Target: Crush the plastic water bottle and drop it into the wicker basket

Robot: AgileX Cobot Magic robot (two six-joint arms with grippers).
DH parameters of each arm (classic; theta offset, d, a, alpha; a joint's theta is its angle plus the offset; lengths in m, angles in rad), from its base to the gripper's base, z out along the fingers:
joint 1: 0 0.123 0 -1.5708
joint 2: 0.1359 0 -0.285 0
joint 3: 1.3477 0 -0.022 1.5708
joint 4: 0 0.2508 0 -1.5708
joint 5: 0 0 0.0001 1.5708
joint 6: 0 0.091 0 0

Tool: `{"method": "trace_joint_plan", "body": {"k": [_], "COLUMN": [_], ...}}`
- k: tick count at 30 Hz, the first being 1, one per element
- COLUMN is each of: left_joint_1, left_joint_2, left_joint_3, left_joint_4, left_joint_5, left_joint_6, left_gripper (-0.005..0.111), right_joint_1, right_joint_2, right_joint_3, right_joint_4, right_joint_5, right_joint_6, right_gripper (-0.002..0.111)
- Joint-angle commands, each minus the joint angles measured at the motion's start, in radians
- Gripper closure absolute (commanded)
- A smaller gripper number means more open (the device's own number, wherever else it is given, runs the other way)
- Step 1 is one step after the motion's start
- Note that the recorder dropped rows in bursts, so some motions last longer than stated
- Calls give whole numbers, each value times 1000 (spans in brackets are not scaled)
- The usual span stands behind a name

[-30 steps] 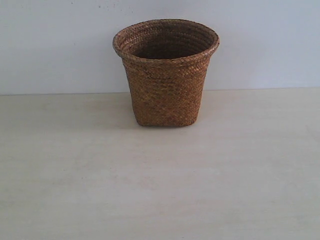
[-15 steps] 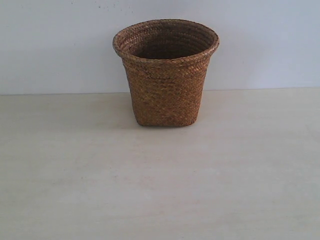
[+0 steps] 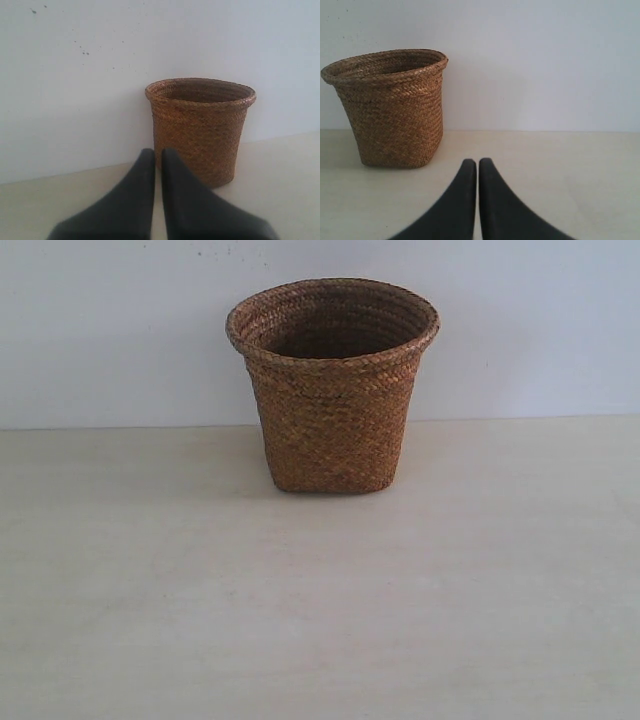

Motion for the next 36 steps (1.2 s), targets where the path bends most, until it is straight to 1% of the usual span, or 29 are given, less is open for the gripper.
{"method": "trace_joint_plan", "body": {"k": [1, 6, 9, 16, 18, 20, 21, 23, 25, 27, 28, 29, 36], "left_joint_1": [4, 4, 17, 118, 133, 166, 184, 198, 214, 247, 251, 251, 251], "left_joint_2": [-6, -6, -12, -125, -149, -151, -151, -151, -151, -151, -151, -151, -151], "left_joint_3": [4, 8, 29, 98, 118, 155, 155, 155, 155, 155, 155, 155, 155], "left_joint_4": [-7, -7, 1, -7, -7, -10, -10, -10, -12, -14, -11, -8, -8], "left_joint_5": [-9, 10, 19, 91, 96, 94, 109, 126, 171, 219, 260, 271, 264], "left_joint_6": [-7, -7, 8, 0, 0, 0, 0, 0, 0, 0, 0, 0, 23], "left_gripper": [103, 103, 103, 103, 103, 103, 103, 103, 103, 103, 103, 103, 103], "right_joint_1": [1, 1, 1, 1, 1, 1, 1, 1, 1, 1, 1, 1, 1], "right_joint_2": [-5, -5, -5, -5, -5, -5, -5, -5, -5, -5, -5, -5, -5], "right_joint_3": [3, 3, 3, 3, 3, 3, 3, 3, 3, 3, 3, 3, 3], "right_joint_4": [2, 2, 2, 2, 2, 2, 2, 2, 2, 2, 2, 2, 2], "right_joint_5": [-5, -5, -5, -5, -5, -13, -9, -9, -6, -6, -6, -6, -6], "right_joint_6": [-2, 0, 0, 0, 0, 0, -2, -2, -2, 0, 0, 0, 1], "right_gripper": [108, 108, 108, 108, 108, 108, 108, 108, 108, 108, 108, 108, 108]}}
